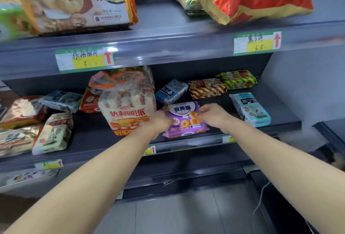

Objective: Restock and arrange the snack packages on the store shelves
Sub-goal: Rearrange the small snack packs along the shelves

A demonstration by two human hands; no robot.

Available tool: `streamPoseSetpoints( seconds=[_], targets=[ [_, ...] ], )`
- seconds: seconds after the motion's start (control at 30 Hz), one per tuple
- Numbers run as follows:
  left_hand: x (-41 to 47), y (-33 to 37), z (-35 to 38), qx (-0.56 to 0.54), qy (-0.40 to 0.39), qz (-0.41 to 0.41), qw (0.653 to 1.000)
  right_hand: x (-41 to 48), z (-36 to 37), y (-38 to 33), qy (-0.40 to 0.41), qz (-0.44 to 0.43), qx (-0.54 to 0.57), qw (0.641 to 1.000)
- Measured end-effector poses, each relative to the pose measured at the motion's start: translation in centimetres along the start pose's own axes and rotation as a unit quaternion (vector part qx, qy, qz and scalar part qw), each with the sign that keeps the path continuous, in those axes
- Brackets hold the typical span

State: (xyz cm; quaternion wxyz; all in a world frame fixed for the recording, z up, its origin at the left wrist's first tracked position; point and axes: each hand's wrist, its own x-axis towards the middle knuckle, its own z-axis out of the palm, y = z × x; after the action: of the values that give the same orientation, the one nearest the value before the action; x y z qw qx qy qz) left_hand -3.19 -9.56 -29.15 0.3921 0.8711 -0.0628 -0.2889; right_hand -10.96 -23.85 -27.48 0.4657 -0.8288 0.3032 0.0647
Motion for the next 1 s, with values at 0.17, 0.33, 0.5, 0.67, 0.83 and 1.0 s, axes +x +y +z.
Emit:
streamPoseSetpoints(
  seconds=[0.17,0.33,0.5,0.67,0.83,1.0],
  targets=[
    [3.6,-0.9,1.5,-0.078,-0.028,-0.064,0.995,2.8,1.2,0.5,-0.002,0.084,0.074,0.994],
    [5.3,-1.0,1.8,-0.203,-0.043,-0.107,0.972,5.2,2.6,1.3,-0.01,0.145,0.174,0.974],
    [5.5,-1.2,2.2,-0.246,-0.049,-0.095,0.963,5.2,3.0,2.1,0.053,0.155,0.2,0.966],
    [4.0,-1.3,2.7,-0.254,-0.009,-0.062,0.965,3.2,2.9,3.1,0.103,0.138,0.201,0.964],
    [0.5,-1.6,2.4,-0.275,0.039,-0.076,0.958,-0.7,3.5,2.3,0.096,0.101,0.179,0.974],
    [-3.3,-2.6,-0.5,-0.269,0.105,-0.089,0.953,-5.6,4.5,-0.2,0.036,0.059,0.136,0.988]
  ],
)
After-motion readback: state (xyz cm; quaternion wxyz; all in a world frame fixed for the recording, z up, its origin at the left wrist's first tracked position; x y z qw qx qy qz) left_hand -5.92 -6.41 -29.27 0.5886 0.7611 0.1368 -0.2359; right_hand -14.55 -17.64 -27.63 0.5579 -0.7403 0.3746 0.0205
